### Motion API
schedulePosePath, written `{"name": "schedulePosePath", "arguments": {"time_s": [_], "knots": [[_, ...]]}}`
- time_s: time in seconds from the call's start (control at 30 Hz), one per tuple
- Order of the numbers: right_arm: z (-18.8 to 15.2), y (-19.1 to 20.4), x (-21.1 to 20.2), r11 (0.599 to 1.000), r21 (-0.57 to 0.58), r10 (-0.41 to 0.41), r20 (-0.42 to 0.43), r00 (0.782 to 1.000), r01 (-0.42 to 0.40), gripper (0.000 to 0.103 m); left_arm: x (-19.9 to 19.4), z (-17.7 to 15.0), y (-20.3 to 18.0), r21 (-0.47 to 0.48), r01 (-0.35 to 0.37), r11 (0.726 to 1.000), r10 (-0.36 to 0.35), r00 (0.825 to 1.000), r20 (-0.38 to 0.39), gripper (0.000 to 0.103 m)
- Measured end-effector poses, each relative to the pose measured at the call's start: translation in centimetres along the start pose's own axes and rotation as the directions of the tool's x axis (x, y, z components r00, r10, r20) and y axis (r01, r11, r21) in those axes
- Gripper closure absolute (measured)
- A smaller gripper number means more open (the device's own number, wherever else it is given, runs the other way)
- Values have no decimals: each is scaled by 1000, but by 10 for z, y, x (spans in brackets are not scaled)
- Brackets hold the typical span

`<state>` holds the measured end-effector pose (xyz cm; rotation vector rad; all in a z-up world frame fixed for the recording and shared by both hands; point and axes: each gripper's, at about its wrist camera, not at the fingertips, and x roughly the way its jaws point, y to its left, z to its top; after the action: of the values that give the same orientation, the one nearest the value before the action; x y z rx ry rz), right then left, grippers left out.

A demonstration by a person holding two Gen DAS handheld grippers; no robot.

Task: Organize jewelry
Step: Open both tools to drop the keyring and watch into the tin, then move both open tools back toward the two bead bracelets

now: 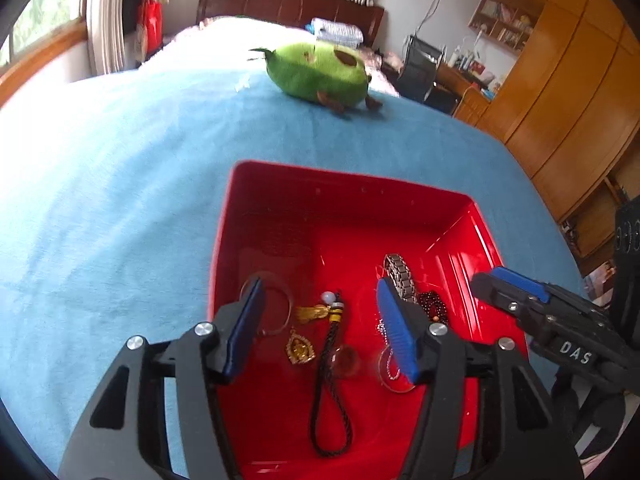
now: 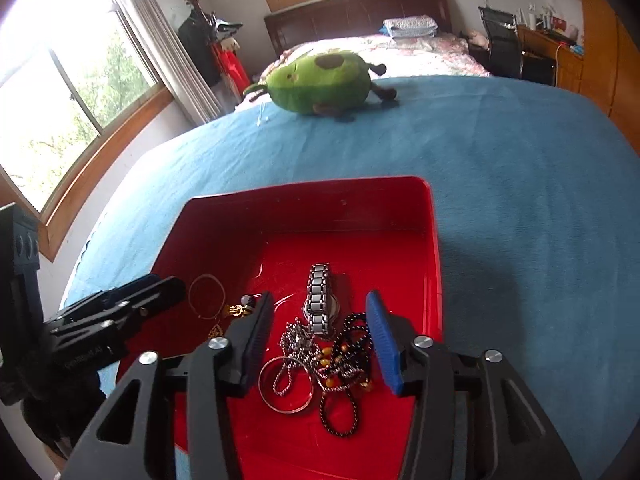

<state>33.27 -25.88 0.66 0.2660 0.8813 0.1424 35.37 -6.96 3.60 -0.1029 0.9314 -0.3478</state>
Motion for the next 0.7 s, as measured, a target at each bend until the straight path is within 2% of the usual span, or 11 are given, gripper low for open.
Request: {"name": "schedulePosePath", "arguments": {"time_s": [0.2,0.27,0.37,0.43,0.6,0.7], "knots": [[-15,0,-30,1000,-8,-6,46,999,7,44,-38,-21,-7,50,-34,998,31,998,59,34],[-22,3,-35,1000,-22,-7,43,999,8,38,-49,-31,-8,55,-45,998,41,997,70,27],[-34,9,-45,999,-39,6,43,999,-4,36,-64,-46,-11,62,-68,996,62,994,94,20],[-41,12,-52,999,-49,11,45,999,-8,29,-74,-58,-15,76,-90,993,81,991,110,16],[-65,22,-71,996,-85,5,46,999,-1,15,-93,-87,-20,94,-124,988,112,986,123,13],[-79,25,-78,995,-94,15,40,999,-11,9,-102,-100,-20,92,-139,986,127,984,125,12]]}}
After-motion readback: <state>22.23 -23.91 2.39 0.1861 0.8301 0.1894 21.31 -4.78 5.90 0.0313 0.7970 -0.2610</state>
